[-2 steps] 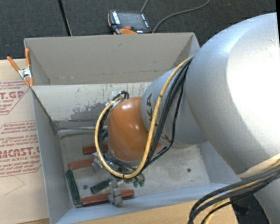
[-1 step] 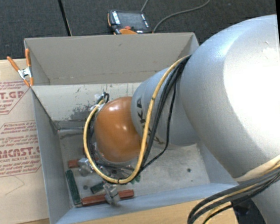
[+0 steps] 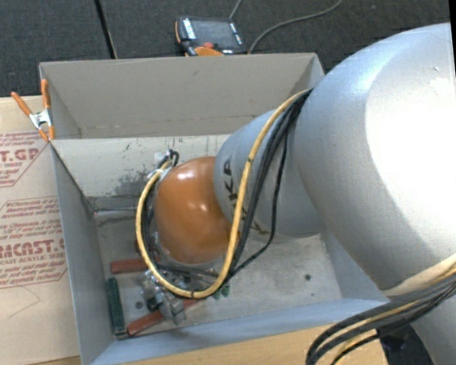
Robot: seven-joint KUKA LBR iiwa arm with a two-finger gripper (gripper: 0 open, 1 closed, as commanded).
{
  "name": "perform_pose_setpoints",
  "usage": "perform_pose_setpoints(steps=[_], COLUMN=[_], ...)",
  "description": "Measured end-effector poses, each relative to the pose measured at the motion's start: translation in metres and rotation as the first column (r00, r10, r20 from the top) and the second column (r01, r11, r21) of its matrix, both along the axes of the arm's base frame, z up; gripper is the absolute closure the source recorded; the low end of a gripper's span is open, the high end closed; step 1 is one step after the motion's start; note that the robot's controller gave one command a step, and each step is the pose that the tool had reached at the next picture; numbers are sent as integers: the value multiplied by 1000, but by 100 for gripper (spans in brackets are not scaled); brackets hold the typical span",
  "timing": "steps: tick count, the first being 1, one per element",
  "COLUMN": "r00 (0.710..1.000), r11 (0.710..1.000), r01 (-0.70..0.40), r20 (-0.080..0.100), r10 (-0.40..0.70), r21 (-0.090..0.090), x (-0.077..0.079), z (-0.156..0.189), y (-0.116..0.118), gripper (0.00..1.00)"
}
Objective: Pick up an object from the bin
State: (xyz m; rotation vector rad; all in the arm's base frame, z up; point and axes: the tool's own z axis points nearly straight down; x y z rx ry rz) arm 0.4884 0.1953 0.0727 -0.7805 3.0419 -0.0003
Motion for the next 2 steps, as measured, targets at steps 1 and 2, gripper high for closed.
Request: perform_pose_setpoints(steps=[1, 2], r00=[1000, 1000], r11=[1000, 1000], r01=[0, 0], r20=[3, 1], r10=[0, 0], r21=[1, 0], x=[1, 1], z=[39, 46], y=[1, 1], gripper=[100, 100])
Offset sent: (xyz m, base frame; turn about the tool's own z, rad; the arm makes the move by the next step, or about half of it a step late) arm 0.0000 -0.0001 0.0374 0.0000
